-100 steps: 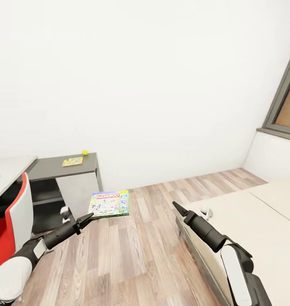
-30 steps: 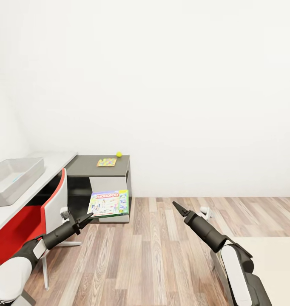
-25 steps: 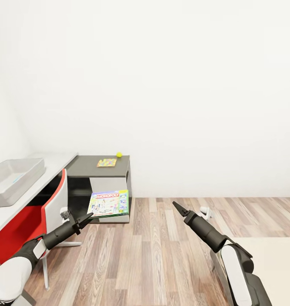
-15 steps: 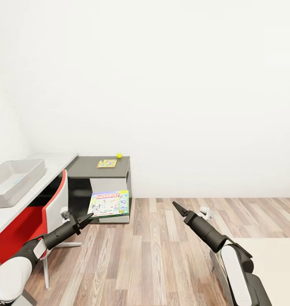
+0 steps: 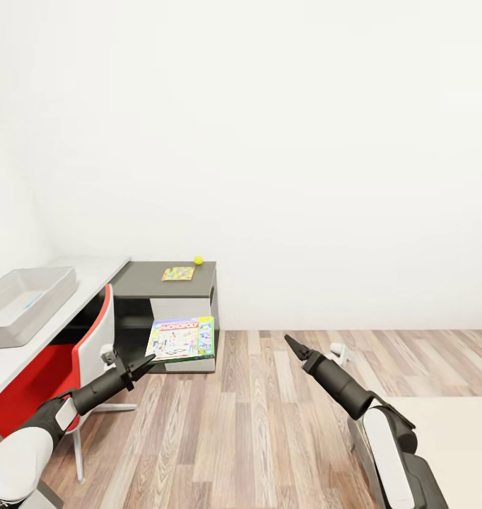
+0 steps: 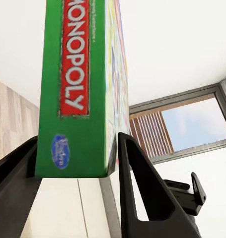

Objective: Put all the toys in the child's room - the three board games (two on the bed and one on the table), the two jigsaw puzzles on the table, and the tennis ball on the table - inside the toy box on the table in the child's room.

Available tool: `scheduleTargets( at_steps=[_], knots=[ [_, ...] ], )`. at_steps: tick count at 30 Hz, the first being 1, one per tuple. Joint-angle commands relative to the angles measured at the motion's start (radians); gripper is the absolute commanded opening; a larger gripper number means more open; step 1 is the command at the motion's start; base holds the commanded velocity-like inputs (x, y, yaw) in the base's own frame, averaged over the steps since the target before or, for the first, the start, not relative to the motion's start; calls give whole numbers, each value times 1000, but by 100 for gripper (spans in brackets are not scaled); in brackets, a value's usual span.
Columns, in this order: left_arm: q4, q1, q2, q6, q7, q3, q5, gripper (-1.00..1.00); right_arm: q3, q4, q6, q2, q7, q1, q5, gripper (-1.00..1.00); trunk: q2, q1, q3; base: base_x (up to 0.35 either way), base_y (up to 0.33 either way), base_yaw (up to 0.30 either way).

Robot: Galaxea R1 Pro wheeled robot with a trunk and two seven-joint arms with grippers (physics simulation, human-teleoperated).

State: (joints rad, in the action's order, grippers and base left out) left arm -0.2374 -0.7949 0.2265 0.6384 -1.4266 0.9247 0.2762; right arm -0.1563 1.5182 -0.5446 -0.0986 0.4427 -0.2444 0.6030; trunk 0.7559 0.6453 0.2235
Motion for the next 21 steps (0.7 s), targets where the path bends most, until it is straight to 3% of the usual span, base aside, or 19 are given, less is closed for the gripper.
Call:
scheduleTargets(
  at_steps=[1, 21],
  knots=[
    [0, -1, -1, 10, -6, 8, 11, -100, 5, 0, 0, 0, 2, -1, 3, 100, -6, -4, -2, 0, 0, 0],
    [0, -1, -1, 10, -5, 8, 12, -100, 12, 0, 11, 2, 2, -1, 1, 100, -146, -80, -64, 0, 0, 0]
  ],
)
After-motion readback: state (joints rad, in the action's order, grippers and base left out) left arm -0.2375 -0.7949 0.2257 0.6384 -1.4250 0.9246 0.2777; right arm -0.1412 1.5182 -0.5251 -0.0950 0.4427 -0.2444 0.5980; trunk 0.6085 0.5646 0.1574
